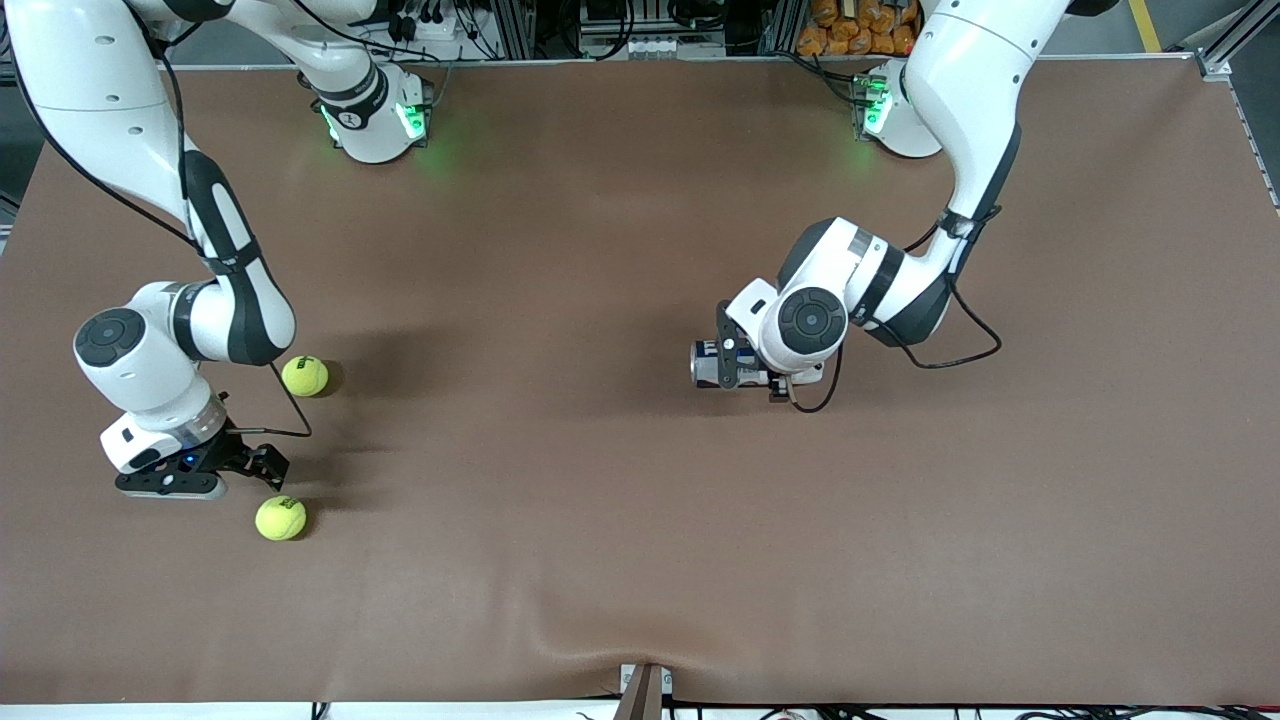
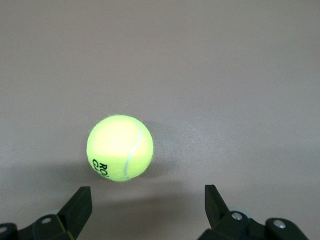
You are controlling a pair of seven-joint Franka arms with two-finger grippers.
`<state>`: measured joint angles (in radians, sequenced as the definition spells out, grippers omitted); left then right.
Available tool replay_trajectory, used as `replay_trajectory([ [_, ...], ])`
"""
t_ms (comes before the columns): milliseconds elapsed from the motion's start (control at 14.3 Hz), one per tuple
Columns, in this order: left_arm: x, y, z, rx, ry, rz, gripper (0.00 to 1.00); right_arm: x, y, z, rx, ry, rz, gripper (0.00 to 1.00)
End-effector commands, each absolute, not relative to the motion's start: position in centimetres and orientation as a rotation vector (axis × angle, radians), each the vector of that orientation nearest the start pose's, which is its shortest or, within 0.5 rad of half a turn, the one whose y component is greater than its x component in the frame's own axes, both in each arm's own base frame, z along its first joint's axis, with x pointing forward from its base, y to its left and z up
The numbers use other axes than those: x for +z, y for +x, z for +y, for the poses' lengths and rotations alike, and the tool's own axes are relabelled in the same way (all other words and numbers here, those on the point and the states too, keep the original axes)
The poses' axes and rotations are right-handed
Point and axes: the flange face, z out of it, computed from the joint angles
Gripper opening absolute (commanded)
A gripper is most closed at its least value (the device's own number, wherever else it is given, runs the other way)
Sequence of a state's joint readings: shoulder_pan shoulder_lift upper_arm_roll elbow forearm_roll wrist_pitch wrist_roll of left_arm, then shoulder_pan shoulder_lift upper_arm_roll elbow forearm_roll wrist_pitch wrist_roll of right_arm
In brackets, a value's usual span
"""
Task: Insert tennis ball vertically with right arm
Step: 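Grasp the tennis ball with the right gripper while the left gripper grasps the tube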
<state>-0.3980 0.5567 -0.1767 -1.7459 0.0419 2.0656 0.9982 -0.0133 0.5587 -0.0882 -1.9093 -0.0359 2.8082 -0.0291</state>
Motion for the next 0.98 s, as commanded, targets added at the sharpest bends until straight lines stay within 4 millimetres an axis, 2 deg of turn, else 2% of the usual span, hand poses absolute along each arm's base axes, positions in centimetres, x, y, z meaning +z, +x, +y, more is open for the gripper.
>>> replay_trajectory([
  [0, 22.8, 53.4, -33.6, 0.298, -2.286, 2.239, 1.0, 22.7, 66.9, -5.3, -0.564, -3.17, 0.019, 1.0],
  [210, 22.1, 53.3, -34.2, 0.269, -2.285, 2.241, 1.0, 21.8, 67.7, -4.6, -0.564, -3.169, 0.006, 1.0],
  [350, 21.0, 52.7, -34.6, 0.258, -2.278, 2.251, 1.0, 21.3, 68.0, -4.5, -0.562, -3.169, 0.002, 1.0],
  [560, 20.0, 52.3, -34.3, 0.246, -2.279, 2.252, 1.0, 20.4, 68.3, -4.2, -0.557, -3.168, -0.006, 1.0],
  [910, 19.2, 52.0, -34.8, 0.237, -2.241, 2.27, 1.0, 18.6, 69.5, -3.3, -0.577, -3.154, -0.025, 1.0],
])
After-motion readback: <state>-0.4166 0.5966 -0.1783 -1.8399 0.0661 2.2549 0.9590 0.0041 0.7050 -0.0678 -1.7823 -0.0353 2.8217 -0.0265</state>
